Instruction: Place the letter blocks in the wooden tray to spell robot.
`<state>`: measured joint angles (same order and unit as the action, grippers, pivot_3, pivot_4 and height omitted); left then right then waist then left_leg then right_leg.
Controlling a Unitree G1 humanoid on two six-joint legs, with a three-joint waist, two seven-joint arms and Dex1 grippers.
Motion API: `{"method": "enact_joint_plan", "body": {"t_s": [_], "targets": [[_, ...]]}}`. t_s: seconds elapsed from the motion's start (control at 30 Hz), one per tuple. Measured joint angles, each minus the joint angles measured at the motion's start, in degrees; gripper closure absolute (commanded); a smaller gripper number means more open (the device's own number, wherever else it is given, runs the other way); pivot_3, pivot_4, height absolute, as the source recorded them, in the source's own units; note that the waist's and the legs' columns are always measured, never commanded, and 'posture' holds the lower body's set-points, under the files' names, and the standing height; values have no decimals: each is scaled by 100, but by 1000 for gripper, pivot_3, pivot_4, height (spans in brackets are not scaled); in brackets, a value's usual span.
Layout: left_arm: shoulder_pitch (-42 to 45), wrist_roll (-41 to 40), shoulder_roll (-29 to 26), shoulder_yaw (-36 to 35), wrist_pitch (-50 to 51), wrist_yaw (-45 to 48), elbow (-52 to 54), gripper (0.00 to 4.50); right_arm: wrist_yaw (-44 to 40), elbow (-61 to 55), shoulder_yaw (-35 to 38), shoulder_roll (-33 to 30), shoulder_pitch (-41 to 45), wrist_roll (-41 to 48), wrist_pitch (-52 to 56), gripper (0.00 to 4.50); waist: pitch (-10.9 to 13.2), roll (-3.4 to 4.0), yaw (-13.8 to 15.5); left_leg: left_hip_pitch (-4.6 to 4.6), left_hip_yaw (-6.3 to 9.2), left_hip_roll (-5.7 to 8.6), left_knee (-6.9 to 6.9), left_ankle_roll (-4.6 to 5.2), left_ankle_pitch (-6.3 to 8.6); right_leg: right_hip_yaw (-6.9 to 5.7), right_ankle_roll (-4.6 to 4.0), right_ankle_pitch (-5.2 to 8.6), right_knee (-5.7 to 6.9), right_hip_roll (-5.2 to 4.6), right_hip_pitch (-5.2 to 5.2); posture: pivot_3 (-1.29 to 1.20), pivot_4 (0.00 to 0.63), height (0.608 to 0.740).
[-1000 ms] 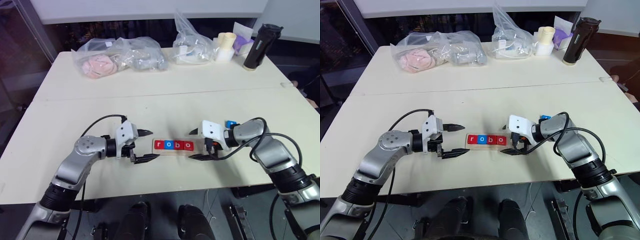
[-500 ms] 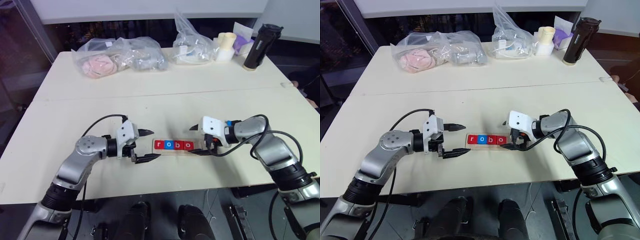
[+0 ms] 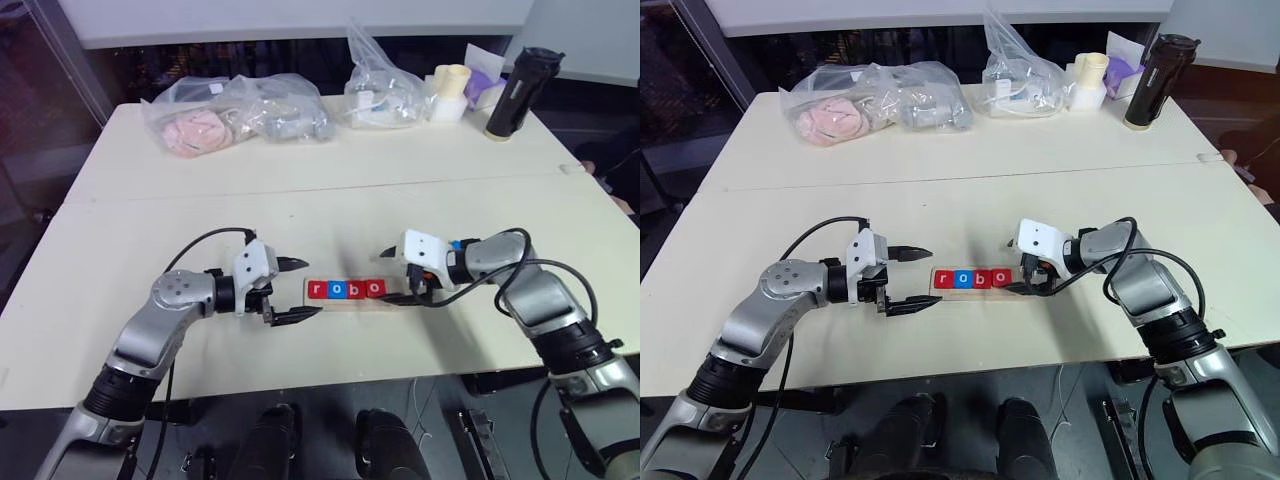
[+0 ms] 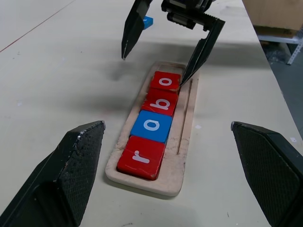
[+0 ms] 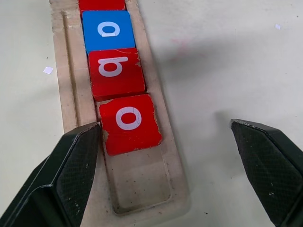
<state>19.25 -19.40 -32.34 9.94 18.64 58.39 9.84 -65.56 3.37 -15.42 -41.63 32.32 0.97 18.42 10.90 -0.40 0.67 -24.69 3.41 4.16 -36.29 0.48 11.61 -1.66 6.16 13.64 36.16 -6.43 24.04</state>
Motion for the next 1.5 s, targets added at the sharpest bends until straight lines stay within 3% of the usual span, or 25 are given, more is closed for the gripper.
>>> {"method": "enact_joint_plan", "body": {"t_s": [0.23, 0.4, 0.63, 0.77, 0.87, 1.1, 1.37, 1.5], "targets": [[1, 0, 12, 0, 0, -2, 0, 0, -205, -449, 124, -203, -4, 224, 311, 26, 0, 0, 5, 0, 0, 0, 0, 0, 0, 0, 0, 0, 0, -2, 0, 0, 150, 725], [2, 1, 22, 0, -1, -2, -2, 0, 105, -1008, 903, -351, -51, 653, 1057, 26, 0, 0, 7, 0, 1, -1, 0, 0, 0, 0, -1, 0, 0, -6, 0, 0, 150, 725], [14, 3, 110, 10, -6, 9, -13, 0, 1909, -1304, 1644, -33, -444, 473, 2383, 26, -1, 0, 3, 0, 0, 0, 1, 0, 0, 2, -3, 1, 1, -9, 2, 0, 150, 725], [114, 15, 144, 28, -16, 26, -75, 0, 3534, -1218, 1982, 745, -429, -43, 3617, 26, -2, 1, 6, 0, 1, -1, 3, -3, -2, 4, -19, 7, 6, -7, 6, 0, 150, 725], [177, 17, 158, 38, -20, 45, -102, 0, 4294, -1209, 2278, 1307, -422, -115, 4323, 26, -2, 2, 4, -1, -1, 1, 5, -3, -3, 5, -4, -2, 6, -5, 8, 0, 150, 725], [161, 14, 122, 36, -19, 81, -120, 0, 5165, -1009, 2613, 1775, -409, -127, 4609, 26, -3, 3, -1, -1, -3, 1, 4, -2, -3, 4, -3, -2, 7, 8, 6, 0, 150, 725], [148, 12, 106, 33, -13, 43, -114, 0, 5522, -709, 3280, 2122, -201, 161, 4942, 26, -4, 4, -10, 8, -3, -1, 5, -1, -4, 4, -3, -2, 10, 14, -1, 0, 150, 725], [144, 12, 105, 31, -14, 18, -113, 0, 5650, -625, 3538, 2302, -79, 323, 5078, 1337, -4, 4, -15, 23, -2, -2, 5, -1, -3, 4, -3, -2, 10, 15, -15, 0, 150, 725]]}}
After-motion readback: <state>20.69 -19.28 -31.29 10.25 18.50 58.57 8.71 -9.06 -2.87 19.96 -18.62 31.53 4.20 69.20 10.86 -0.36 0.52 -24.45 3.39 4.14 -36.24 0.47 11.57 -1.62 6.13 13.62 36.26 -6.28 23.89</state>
